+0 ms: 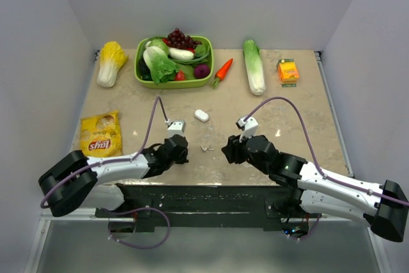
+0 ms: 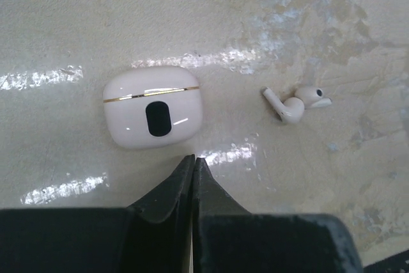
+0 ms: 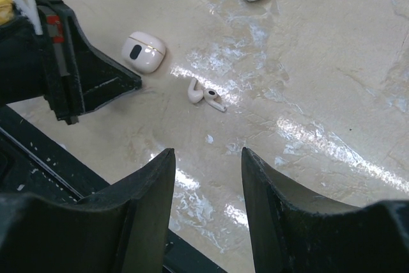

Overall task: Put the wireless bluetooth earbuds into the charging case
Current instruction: Pick up the charging case at the center of the board.

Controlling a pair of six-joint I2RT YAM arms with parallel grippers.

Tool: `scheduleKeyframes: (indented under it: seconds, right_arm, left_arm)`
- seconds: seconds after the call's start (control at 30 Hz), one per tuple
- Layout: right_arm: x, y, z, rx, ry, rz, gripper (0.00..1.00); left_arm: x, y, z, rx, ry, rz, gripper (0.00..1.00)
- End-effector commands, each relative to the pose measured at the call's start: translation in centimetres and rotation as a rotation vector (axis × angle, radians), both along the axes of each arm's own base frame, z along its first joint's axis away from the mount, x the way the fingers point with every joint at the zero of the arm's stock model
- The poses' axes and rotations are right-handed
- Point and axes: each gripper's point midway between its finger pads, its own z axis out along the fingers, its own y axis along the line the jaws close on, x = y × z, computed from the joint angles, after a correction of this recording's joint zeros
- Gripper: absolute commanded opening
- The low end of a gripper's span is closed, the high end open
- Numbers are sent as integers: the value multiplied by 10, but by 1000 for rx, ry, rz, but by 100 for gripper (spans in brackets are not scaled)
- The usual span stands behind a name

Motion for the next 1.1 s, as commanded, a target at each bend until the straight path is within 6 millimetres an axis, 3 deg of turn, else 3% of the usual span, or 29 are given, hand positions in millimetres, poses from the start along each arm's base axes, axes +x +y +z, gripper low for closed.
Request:
scheduleKeyframes:
  seconds: [0.0,0.03,0.13,0.23,0.33,0.37,0.43,0.57,0.63,0.77,1.07]
  right_arm:
    - [-1,-1,3,11,-14,6,49]
    - [0,-1,5,13,-18,7,49]
    - [1,-3,4,3,-24,1,49]
    - [3,-5,2,-19,-19,-15,49]
    - [3,-3,8,-7,-31,-5,49]
    - [3,-3,10,-3,-34,-3,49]
    - [3,-4,15,9,-42,-4,50]
    - [2,-5,18,6,-45,-2,50]
    - [2,-5,19,10,-44,-2,50]
    - [1,-6,17,12,-42,-1,50]
    - [2,-2,15,8,-39,3,50]
  left_arm:
    - [-11,-1,25,-23,-66,-60,11]
    - [-11,-3,39,-57,-101,-63,15]
    - [-19,2,57,-87,-140,-77,36]
    - [-16,21,60,-54,-167,4,78]
    - [-13,37,54,5,-158,78,99]
    - [-8,38,59,8,-168,106,100]
    - [-3,46,47,71,-122,145,100]
    - [10,37,33,97,-49,135,100]
    - [17,27,39,46,-83,118,100]
    - [24,17,49,-2,-122,91,100]
    - [26,10,27,52,-53,102,100]
